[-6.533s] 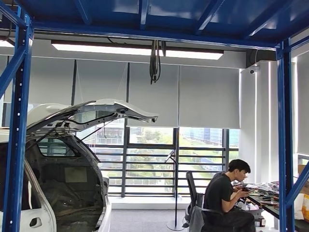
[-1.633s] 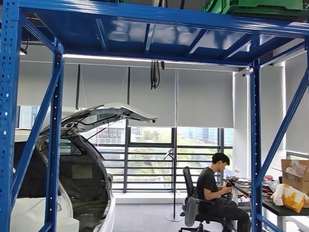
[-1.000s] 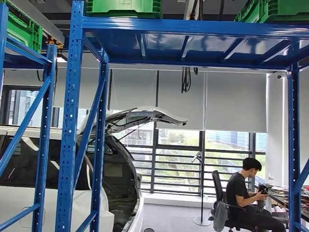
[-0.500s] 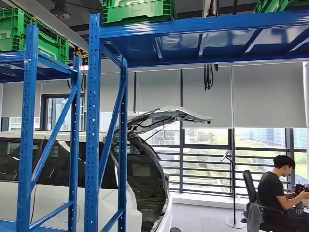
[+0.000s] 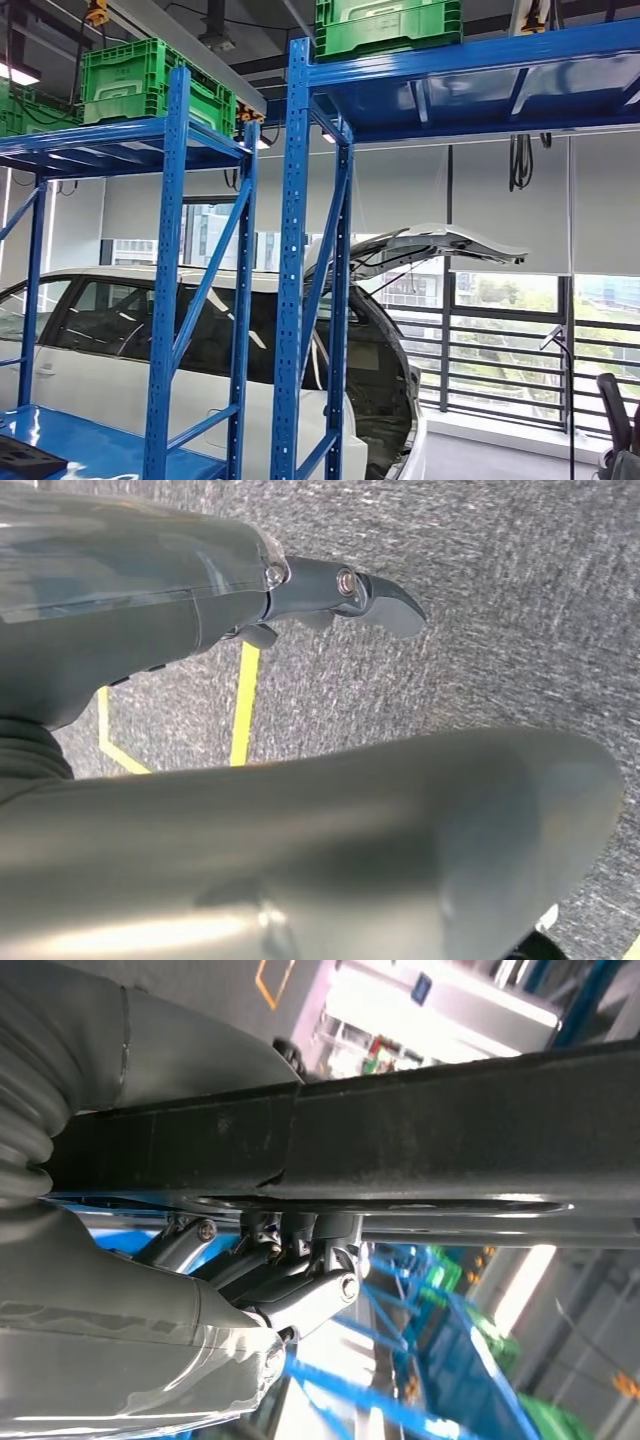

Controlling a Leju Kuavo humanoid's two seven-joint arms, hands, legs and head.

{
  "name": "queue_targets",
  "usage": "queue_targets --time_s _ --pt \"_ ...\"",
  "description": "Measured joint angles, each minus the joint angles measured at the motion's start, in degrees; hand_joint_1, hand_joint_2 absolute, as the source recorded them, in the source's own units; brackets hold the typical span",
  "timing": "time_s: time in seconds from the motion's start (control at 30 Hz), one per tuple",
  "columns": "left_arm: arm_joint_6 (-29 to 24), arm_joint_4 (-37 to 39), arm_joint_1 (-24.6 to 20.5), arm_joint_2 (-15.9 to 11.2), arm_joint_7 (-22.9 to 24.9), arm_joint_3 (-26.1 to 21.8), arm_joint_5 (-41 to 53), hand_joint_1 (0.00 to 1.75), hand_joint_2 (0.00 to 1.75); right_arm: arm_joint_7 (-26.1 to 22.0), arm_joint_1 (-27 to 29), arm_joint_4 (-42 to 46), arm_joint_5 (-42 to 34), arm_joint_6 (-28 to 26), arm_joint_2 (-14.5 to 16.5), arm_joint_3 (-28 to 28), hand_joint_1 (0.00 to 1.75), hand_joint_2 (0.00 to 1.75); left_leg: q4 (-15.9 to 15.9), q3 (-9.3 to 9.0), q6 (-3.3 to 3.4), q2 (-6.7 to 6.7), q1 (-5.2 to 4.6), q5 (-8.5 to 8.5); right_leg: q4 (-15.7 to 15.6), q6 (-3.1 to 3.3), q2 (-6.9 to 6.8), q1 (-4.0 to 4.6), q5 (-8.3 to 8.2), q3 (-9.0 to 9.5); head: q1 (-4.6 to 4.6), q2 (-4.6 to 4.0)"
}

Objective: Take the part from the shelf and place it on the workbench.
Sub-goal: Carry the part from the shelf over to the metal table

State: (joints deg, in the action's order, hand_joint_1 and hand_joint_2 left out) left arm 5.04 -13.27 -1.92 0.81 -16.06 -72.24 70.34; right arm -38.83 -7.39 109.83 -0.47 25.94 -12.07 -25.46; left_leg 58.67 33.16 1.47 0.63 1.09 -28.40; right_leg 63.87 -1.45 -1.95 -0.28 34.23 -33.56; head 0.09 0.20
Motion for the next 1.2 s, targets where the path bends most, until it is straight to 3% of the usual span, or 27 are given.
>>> queue_targets --time_s 0.07,0.1,0.13,0.2,0.23,0.27,0.33,0.4,0.47,0.53,0.6,0.63,0.67,0.73,0.77,0.83,0.9,0.93,1.0,1.03,1.1,1.13,1.17,1.2 --pt "0.0 0.0 -0.1 0.0 0.2 0.0 0.0 0.00 1.75 0.0 0.3 -0.6 0.2 0.4 -0.1 -0.2 1.75 1.75 0.0 0.27 0.35 -1.12 -0.08 0.23 7.7 -0.14 1.34 -0.07 3.40 -3.18 0.00 0.00" --pt "0.0 0.0 0.0 0.0 0.3 0.0 0.0 0.00 1.75 0.0 0.5 -0.9 0.3 0.6 -0.2 -0.3 1.75 1.75 0.0 0.35 0.44 -1.75 -0.18 0.32 9.8 -0.08 1.51 -0.07 3.74 -4.01 0.00 0.00" --pt "0.0 0.0 0.0 0.0 0.3 0.0 0.0 0.00 1.75 0.0 0.5 -1.2 0.4 0.7 -0.2 -0.4 1.75 1.75 0.0 0.37 0.47 -2.40 -0.28 0.40 9.7 0.06 1.63 -0.06 2.97 -3.84 0.00 0.00" --pt "0.1 0.0 0.1 0.0 0.5 -0.1 -0.2 0.00 1.75 -0.1 0.4 -1.6 0.8 1.0 -0.2 -0.6 1.75 1.75 0.0 0.29 0.40 -3.78 -0.44 0.54 3.3 0.68 2.72 -0.01 -1.03 -0.66 0.01 0.00" --pt "0.2 0.0 0.0 0.0 0.5 -0.1 -0.3 0.00 1.75 -0.2 0.3 -1.8 1.0 1.1 -0.2 -0.7 1.75 1.75 0.1 0.34 0.27 -4.42 -0.52 0.65 -0.6 1.11 4.14 -0.01 -2.72 1.20 0.02 0.00" --pt "0.2 0.0 0.0 -0.1 0.6 -0.2 -0.5 0.00 1.75 -0.3 0.1 -2.0 1.2 1.2 -0.1 -0.9 1.75 1.75 0.1 0.50 0.06 -5.09 -0.47 0.80 -3.6 1.45 5.36 0.02 -3.89 2.52 0.02 0.00" --pt "0.4 0.0 -0.2 -0.3 0.8 -0.5 -0.7 0.00 1.75 -0.6 -0.3 -2.3 1.6 1.3 -0.1 -1.2 1.75 1.75 0.1 1.07 -0.58 -6.28 -0.21 1.23 -5.7 1.78 6.48 0.16 -4.34 3.31 0.02 0.00" --pt "0.5 0.0 0.0 -0.7 1.0 -0.8 -0.8 0.00 1.75 -0.8 -0.9 -2.7 1.8 1.5 0.0 -1.6 1.75 1.75 0.1 1.61 -1.30 -6.83 -0.11 1.47 -6.4 1.91 5.09 0.11 -4.56 3.30 0.01 0.00" --pt "0.5 0.0 0.0 -1.1 1.2 -1.0 -0.9 0.00 1.75 -0.9 -1.3 -2.9 1.8 1.6 0.2 -1.9 1.75 1.75 2.0 2.68 -1.86 -4.73 -0.32 -0.14 -7.2 2.33 3.56 -0.18 -4.91 3.30 0.01 0.00" --pt "0.5 0.0 -0.3 -1.5 1.3 -1.2 -0.9 0.00 1.75 -0.9 -1.2 -3.3 1.8 1.6 0.2 -2.3 1.75 1.75 8.3 5.39 -2.41 -2.13 -0.29 -4.01 -7.3 2.63 1.92 -0.24 -5.12 3.12 0.02 0.00" --pt "0.5 0.0 -0.5 -1.8 1.3 -1.4 -0.9 0.00 1.75 -0.9 -0.9 -3.7 1.9 1.6 0.2 -2.6 1.75 1.75 14.8 7.85 -2.95 -1.47 -0.05 -6.61 -7.3 2.64 0.17 -0.23 -5.13 2.99 0.02 0.00" --pt "0.4 0.0 -0.4 -2.0 1.4 -1.5 -0.9 0.00 1.75 -0.9 -0.8 -3.9 2.0 1.6 0.2 -2.8 1.75 1.75 15.5 7.78 -3.16 -1.31 0.08 -6.41 -7.3 2.62 -0.59 -0.23 -5.12 2.99 0.02 0.00" --pt "0.4 0.0 -0.3 -2.2 1.4 -1.6 -0.9 0.00 1.75 -0.9 -0.6 -4.1 2.0 1.6 0.2 -3.0 1.75 1.75 13.7 6.54 -3.32 -1.04 0.22 -5.15 -7.3 2.56 -1.31 -0.25 -5.10 3.03 0.02 0.00" --pt "0.4 0.0 -0.3 -2.6 1.5 -1.6 -0.9 0.00 1.75 -0.9 -0.4 -4.5 2.1 1.6 0.2 -3.2 1.75 1.75 6.1 2.25 -3.46 0.65 0.30 -1.74 -7.1 2.19 -2.49 -0.19 -4.89 3.12 0.02 0.00" --pt "0.3 0.0 -0.4 -2.8 1.4 -1.6 -0.9 0.00 1.75 -0.9 -0.4 -4.6 2.0 1.6 0.2 -3.2 1.75 1.75 2.8 0.53 -3.24 1.65 0.19 -0.66 -6.8 1.88 -2.99 -0.03 -4.74 3.05 0.01 0.00" --pt "0.3 0.0 -0.5 -3.0 1.4 -1.6 -0.9 0.00 1.75 -0.9 -0.3 -4.7 1.8 1.6 0.2 -3.4 1.75 1.75 0.1 -0.51 -2.44 2.76 -0.20 -0.29 -6.4 1.27 -3.92 0.30 -4.56 2.89 0.01 0.00" --pt "0.3 0.0 -0.4 -3.2 1.4 -1.7 -0.8 0.00 1.75 -0.9 -0.3 -4.9 1.5 1.6 0.2 -3.7 1.75 1.75 0.0 -0.17 -1.45 1.88 -0.34 -0.14 -6.2 0.78 -4.64 0.24 -4.40 2.89 0.02 0.00" --pt "0.2 0.0 -0.3 -3.2 1.4 -1.7 -0.7 0.00 1.75 -0.9 -0.3 -5.0 1.4 1.7 0.2 -3.9 1.75 1.75 0.0 -0.08 -1.04 1.40 -0.30 0.00 -5.8 0.54 -3.99 0.08 -3.82 2.79 0.01 0.00" --pt "0.1 0.0 -0.4 -3.3 1.4 -1.7 -0.5 0.00 1.75 -0.9 -0.3 -5.4 1.2 1.8 0.2 -4.3 1.75 1.75 -0.1 0.11 -0.34 0.45 -0.12 0.34 -2.0 0.12 -1.19 -0.21 -0.90 1.34 0.00 0.00" --pt "0.0 0.0 -0.6 -3.3 1.4 -1.7 -0.3 0.00 1.75 -0.9 -0.3 -5.7 1.2 2.0 0.2 -4.5 1.75 1.75 -0.1 0.27 -0.11 -0.11 -0.14 0.46 1.6 0.05 0.28 -0.28 1.16 -0.15 0.00 0.00" --pt "-0.2 0.0 -0.8 -3.3 1.5 -1.7 -0.1 0.00 1.75 -0.9 -0.4 -6.4 1.2 2.2 0.2 -5.1 1.75 1.75 -0.1 0.49 0.17 -1.37 -0.30 0.63 8.7 0.09 1.38 -0.29 3.94 -3.21 0.00 0.00" --pt "-0.2 0.0 -0.8 -3.4 1.5 -1.7 0.1 0.00 1.75 -0.9 -0.5 -6.8 1.1 2.2 0.2 -5.5 1.75 1.75 -0.1 0.54 0.26 -2.05 -0.42 0.70 10.1 0.21 1.55 -0.27 3.89 -3.81 -0.01 0.00" --pt "-0.3 0.0 -0.8 -3.4 1.6 -1.7 0.2 0.00 1.75 -0.9 -0.5 -7.1 1.1 2.2 0.3 -5.7 1.75 1.75 0.0 0.54 0.29 -2.74 -0.53 0.76 9.2 0.42 1.72 -0.24 2.67 -3.33 -0.01 0.00" --pt "-0.5 0.0 -0.8 -3.4 1.7 -1.7 0.4 0.00 1.75 -0.9 -0.7 -7.3 1.0 2.2 0.3 -6.0 1.75 1.75 0.0 0.51 0.31 -3.45 -0.62 0.80 6.2 0.73 2.19 -0.19 0.62 -1.94 -0.01 0.00"
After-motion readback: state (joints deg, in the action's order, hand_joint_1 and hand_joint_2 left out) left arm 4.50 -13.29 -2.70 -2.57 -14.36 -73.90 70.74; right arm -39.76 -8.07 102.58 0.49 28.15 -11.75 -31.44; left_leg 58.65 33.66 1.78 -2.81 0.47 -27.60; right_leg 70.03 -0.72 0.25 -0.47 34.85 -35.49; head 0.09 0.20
